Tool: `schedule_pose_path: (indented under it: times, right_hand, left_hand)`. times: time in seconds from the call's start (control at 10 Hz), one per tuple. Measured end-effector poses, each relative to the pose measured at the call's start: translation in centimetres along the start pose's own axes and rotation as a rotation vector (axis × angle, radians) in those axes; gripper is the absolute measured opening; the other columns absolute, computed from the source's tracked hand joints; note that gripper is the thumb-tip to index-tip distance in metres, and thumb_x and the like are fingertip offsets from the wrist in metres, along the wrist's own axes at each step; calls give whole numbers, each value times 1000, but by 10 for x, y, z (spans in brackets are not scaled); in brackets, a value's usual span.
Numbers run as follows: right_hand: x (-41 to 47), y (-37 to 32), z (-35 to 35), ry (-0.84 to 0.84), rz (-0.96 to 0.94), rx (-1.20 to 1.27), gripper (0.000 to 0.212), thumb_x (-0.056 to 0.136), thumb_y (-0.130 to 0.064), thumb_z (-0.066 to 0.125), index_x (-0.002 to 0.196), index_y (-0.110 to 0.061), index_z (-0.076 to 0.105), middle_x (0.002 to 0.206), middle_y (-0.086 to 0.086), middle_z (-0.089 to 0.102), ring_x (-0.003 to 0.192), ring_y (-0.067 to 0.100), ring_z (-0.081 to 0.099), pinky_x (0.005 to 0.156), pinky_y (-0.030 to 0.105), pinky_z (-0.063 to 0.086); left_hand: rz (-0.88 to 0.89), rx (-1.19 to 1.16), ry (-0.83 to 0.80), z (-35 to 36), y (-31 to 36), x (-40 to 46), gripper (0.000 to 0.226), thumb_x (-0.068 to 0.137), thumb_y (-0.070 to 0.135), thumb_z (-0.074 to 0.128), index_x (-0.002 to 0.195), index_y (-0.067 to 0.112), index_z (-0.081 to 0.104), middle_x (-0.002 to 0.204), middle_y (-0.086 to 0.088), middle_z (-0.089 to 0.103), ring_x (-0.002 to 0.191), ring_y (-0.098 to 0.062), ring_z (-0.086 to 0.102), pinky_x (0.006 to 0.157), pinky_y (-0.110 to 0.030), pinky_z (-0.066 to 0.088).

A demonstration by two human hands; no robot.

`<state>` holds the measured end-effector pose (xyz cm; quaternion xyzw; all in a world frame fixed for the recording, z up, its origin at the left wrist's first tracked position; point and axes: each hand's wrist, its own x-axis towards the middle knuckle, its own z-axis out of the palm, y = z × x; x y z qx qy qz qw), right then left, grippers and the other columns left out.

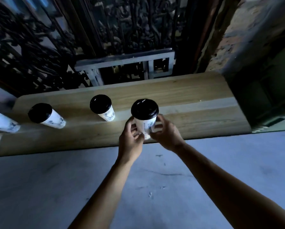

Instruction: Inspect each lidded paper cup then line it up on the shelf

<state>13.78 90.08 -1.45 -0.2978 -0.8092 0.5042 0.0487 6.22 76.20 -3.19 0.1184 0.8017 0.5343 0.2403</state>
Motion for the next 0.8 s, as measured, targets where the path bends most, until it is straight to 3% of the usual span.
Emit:
schedule_pose_path:
  times: [0.2,0.3,0.4,0.5,0.6,0.7,0.8]
  right_hand:
    - [95,28,31,114,0,-33,44,84,-7,73,127,-10,61,118,7,76,90,8,70,62,-5,42]
    - [121,45,41,143,-22,-30,47,83,-2,70,129,-7,59,116,10,76,99,12,72,70,-6,44]
    - [129,54,51,161,-13,-19,51,82,4,66,130,-7,56,117,10,76,107,17,74,79,-1,50]
    - [133,63,64,221,-6,-23,55,81,2,67,133,-9,52,119,9,76,113,18,74,91,25,59]
    - [135,66,73,232,9,-51,57,79,-4,69,132,-11,52,119,7,77,112,21,74,93,39,60]
    - [129,70,81,239,73,-32,63,76,-6,68,136,-16,51,122,3,76,116,23,72,97,40,57]
    - [124,68,77,264,123,-23,74,78,-6,70,147,-15,44,136,3,70,126,21,66,103,36,53]
  left_hand:
    - [-20,-154,-28,21,-33,94,70,83,-23,45,140,18,43,138,-15,61,121,-19,64,107,-34,50]
    - [-11,-258,-57,31,-47,120,70,79,-27,44,139,9,43,137,-18,60,128,-24,60,107,-30,48]
    - [-14,-326,-71,36,-53,131,71,77,-29,44,135,11,45,133,-13,61,124,-20,61,104,-25,48]
    - [-25,-375,-96,42,-59,137,77,75,-33,40,136,14,43,137,-10,58,126,-14,59,106,-22,47]
    - [-48,-434,-111,46,-64,137,79,74,-35,35,141,8,39,145,-17,52,136,-22,52,116,-31,41]
    - [-79,-466,-108,49,-69,132,82,75,-36,32,144,8,33,145,-10,46,138,-17,44,119,-33,37]
    - [-139,-415,-106,44,-64,125,84,80,-32,37,152,9,23,149,-2,39,137,-9,37,107,-13,42]
